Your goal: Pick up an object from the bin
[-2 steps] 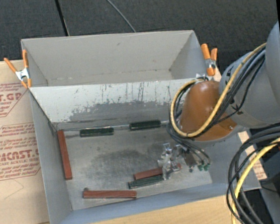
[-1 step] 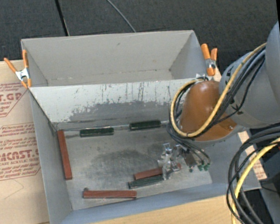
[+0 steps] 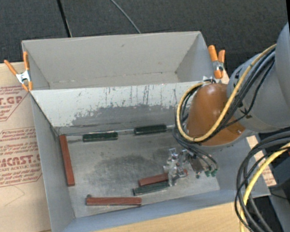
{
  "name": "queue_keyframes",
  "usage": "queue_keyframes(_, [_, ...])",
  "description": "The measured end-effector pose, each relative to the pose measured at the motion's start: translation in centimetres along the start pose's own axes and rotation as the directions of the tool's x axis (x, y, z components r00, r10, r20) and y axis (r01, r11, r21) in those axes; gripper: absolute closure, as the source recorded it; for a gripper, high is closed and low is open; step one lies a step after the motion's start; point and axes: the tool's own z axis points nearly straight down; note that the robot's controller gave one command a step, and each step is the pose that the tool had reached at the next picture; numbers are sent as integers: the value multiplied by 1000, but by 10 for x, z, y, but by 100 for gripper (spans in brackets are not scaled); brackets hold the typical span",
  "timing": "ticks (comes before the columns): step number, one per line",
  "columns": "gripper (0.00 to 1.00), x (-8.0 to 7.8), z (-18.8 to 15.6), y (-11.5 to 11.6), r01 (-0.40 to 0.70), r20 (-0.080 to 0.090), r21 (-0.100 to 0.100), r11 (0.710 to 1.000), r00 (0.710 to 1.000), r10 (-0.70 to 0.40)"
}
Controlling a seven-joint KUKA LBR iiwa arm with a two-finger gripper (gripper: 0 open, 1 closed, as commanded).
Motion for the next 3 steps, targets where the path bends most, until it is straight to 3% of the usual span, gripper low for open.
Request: queue_keyframes(3, [100, 3, -23, 0, 0, -18, 1, 1000, 1000, 0])
